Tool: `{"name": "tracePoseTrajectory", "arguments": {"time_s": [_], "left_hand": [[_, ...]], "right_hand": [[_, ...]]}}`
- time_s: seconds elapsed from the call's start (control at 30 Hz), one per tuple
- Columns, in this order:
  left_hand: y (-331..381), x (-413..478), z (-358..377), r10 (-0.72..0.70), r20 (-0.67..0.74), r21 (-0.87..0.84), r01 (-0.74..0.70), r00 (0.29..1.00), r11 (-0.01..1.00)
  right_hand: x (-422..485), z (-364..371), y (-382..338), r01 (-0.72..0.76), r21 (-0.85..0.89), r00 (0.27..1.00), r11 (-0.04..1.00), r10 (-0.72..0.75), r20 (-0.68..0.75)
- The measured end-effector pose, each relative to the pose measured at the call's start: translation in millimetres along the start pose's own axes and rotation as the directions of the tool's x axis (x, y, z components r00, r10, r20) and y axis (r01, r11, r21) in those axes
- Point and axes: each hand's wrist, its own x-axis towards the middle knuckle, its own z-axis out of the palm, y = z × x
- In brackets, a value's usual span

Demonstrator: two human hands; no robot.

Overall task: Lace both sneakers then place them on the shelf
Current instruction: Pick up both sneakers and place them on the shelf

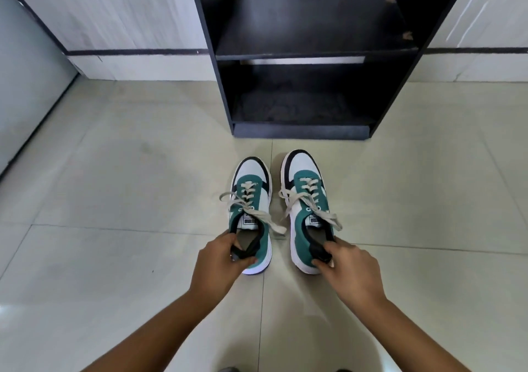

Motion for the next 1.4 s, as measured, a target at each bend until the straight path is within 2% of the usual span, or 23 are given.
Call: {"name": "tracePoseTrajectory", "arguments": {"time_s": [0.13,0.27,0.63,0.83,1.13,1.4], "left_hand": [[7.8,6.5,-17.8,0.042,-0.053,-0.011,-0.043,0.998,0.999],[47.8,9.5,-59.8,0.073,-0.122,-0.041,-0.079,0.990,0.996],[220.6,-26.9,-237.1,0.205,-0.137,0.002,-0.207,0.969,0.978],[291.8,6.8,-306.9,0.285,-0.175,0.089,-0.273,0.943,0.958],[323.3,127.2,-334.3,0.254,-0.103,0.133,-0.240,0.962,0.962],[324.7,169.2,-343.1,0.186,-0.047,0.065,-0.183,0.981,0.981]], "right_hand": [[6.5,-25.4,-2.1,0.036,0.042,0.994,0.998,-0.031,-0.108],[7.1,-79.7,-14.6,0.016,0.057,0.988,0.998,-0.007,-0.153],[-32.3,-314.8,-85.3,0.046,0.015,0.976,0.999,-0.042,-0.215],[5.6,-407.9,-129.1,0.072,-0.011,0.955,0.997,-0.072,-0.288],[133.3,-451.5,-163.8,0.033,-0.007,0.982,0.999,-0.034,-0.187],[187.5,-453.9,-175.4,0.037,-0.024,0.980,0.999,-0.041,-0.197]]}}
